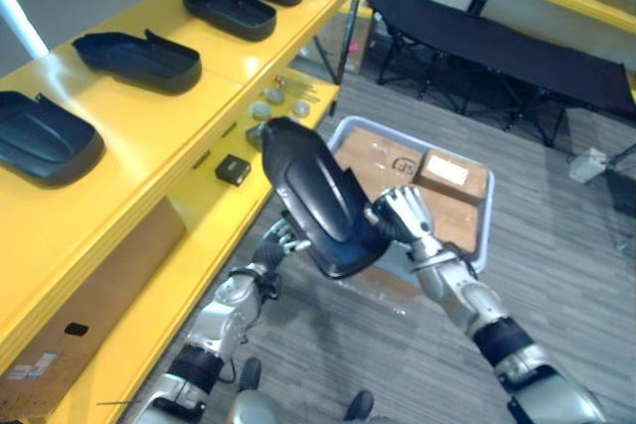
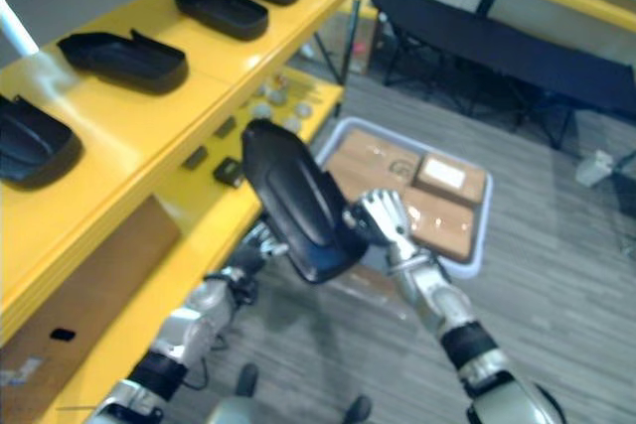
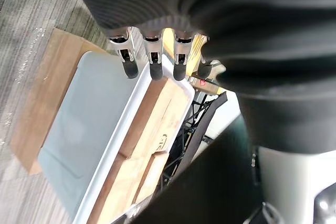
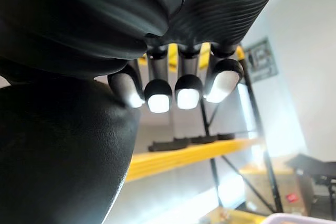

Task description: Walk over and take plastic housings, then place them on the shelf

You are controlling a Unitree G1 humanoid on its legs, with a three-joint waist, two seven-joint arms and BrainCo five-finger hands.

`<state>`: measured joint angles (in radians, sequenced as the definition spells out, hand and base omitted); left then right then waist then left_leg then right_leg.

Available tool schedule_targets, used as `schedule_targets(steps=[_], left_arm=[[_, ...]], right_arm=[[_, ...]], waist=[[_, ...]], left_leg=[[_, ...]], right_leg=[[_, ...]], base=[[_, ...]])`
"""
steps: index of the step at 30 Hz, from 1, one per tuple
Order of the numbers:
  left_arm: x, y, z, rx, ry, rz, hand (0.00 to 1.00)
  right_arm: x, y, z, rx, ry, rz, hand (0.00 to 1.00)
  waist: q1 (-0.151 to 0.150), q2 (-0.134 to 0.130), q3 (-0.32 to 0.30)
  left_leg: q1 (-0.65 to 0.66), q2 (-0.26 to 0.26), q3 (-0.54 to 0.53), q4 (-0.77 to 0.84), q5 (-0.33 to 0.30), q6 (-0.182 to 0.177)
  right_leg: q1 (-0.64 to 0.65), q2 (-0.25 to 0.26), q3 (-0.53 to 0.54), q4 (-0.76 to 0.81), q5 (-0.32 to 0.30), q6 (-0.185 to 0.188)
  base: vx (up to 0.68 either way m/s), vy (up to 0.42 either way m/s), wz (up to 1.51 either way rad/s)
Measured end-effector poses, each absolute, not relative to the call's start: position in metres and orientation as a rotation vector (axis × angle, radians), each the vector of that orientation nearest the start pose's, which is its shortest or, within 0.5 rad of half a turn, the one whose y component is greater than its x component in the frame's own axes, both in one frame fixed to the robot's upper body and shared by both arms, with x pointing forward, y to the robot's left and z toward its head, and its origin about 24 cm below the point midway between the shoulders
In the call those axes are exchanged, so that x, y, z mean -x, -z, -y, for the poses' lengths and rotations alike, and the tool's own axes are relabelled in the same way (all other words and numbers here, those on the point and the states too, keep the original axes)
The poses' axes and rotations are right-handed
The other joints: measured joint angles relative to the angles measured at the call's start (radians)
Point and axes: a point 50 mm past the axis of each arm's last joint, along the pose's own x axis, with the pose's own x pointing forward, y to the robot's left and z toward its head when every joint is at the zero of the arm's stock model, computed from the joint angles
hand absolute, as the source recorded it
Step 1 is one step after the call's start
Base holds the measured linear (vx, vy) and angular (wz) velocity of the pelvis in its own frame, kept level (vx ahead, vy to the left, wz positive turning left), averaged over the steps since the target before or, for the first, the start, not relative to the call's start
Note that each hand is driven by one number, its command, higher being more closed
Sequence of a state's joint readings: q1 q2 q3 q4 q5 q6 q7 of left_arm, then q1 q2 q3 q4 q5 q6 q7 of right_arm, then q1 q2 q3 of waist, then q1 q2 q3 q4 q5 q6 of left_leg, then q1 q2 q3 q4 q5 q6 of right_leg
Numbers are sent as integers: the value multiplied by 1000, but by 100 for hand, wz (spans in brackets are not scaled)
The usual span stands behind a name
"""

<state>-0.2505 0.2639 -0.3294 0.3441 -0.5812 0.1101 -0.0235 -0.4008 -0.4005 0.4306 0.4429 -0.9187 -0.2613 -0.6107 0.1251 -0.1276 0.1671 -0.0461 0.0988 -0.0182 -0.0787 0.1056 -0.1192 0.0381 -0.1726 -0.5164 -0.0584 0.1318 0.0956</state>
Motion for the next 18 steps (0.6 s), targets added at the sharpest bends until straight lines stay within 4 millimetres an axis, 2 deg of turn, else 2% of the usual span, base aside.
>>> schedule_targets(steps=[5, 11, 18], left_arm=[[-282, 4, -126, 295, 250, -366, 0], [-279, 7, -129, 413, 198, -340, 0], [-278, 10, -135, 459, 123, -301, 0]], right_arm=[[-302, -62, 125, 1237, -87, 661, 100], [-300, -57, 118, 1210, -97, 647, 100], [-291, -40, 113, 1214, -134, 617, 100]], waist=[[-1, 0, 0], [0, 0, 0], [2, -1, 0]], left_leg=[[2, 0, 1, 0, 0, 0], [2, 0, 1, -1, 1, 0], [1, 0, 0, -1, 0, 0]], right_leg=[[0, 0, 1, 0, 0, 0], [0, 0, 1, 0, 0, 0], [0, 0, 0, -1, 0, 0]], base=[[0, 0, 0], [0, 0, 0], [0, 0, 0]])
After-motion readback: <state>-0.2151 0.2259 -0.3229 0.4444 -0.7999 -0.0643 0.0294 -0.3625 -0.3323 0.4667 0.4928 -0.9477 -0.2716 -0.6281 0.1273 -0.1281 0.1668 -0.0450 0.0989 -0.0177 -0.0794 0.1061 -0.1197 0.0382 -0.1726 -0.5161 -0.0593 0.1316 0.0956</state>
